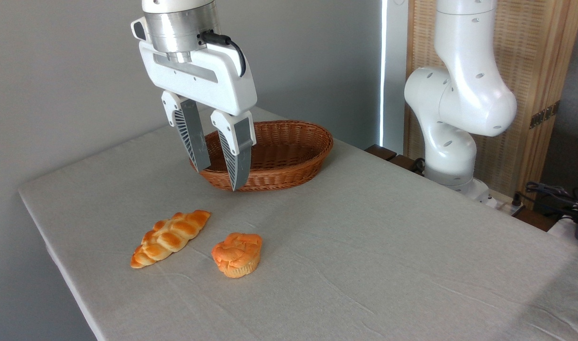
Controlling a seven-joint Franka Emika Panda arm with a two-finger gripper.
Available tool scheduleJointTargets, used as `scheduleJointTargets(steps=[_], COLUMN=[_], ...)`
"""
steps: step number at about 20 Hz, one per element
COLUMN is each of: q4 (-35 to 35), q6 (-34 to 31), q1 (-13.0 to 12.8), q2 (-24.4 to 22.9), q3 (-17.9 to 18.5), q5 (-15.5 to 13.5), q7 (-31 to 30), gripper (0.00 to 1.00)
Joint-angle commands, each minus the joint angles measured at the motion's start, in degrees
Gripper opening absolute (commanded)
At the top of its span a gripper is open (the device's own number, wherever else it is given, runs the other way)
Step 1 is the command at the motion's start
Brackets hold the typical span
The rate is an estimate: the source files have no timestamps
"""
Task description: Put bread into the basket
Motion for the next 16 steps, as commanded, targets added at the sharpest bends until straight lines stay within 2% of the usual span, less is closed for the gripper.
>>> scheduleJointTargets(steps=[1,13,15,16], q4=[0.01,0.01,-0.34,-0.86], q6=[-0.11,1.29,4.44,7.16], q1=[-0.23,-0.23,-0.49,-0.49], q2=[-0.29,-0.21,0.14,0.32], q3=[0.38,0.21,-0.49,-1.97], q5=[-0.45,-0.71,-0.88,-0.88], q7=[0.24,0.15,0.07,-0.02], gripper=[1.0,1.0,1.0,1.0])
